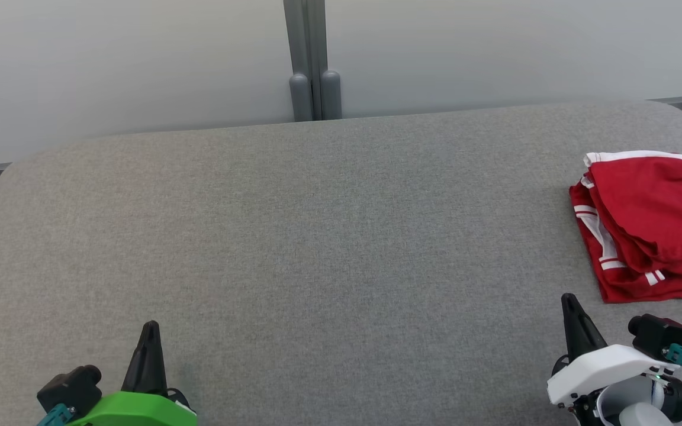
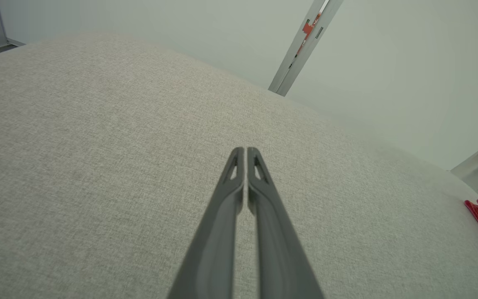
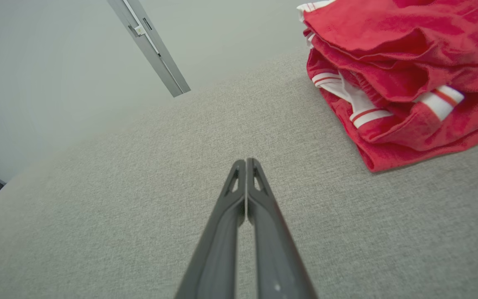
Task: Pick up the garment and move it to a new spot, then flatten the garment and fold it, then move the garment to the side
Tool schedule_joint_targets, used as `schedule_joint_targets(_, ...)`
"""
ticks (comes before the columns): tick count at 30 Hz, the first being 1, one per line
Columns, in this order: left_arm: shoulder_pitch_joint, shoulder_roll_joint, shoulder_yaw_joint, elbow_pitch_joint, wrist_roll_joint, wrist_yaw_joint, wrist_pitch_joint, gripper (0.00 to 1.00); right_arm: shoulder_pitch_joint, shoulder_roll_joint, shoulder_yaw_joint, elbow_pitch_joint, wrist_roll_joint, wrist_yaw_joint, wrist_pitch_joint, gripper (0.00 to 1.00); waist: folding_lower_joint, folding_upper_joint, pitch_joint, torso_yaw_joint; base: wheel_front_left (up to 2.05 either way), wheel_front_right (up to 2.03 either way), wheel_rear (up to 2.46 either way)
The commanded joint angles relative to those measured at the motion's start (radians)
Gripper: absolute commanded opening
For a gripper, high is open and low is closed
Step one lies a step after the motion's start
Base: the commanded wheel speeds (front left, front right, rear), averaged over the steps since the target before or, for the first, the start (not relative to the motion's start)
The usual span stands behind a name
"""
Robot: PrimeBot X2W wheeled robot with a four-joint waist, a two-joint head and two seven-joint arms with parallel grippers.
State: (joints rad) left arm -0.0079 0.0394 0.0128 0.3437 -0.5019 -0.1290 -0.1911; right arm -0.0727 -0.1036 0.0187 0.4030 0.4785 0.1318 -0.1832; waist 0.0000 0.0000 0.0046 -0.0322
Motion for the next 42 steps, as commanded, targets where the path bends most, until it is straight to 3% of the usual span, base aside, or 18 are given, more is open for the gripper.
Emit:
schedule_joint_targets(1, -0.029, 0.004, 0.009, -0.02, -0.042, 0.0, 0.01, 0.0, -0.022, -0.001, -0.009, -0.023, 0.044, 0.0, 0.009, 0.0, 0.0, 0.0, 0.0, 0.0, 0.0, 0.0, 0.0)
schedule_joint_targets(42, -0.07, 0.009, 0.056, -0.062, -0.57, -0.001, 0.156, 0.0, -0.032, 0.025, -0.071, -0.093, 0.584, -0.001, 0.153, 0.0, 0.0, 0.0, -0.001, 0.012, 0.0, 0.0, 0.0)
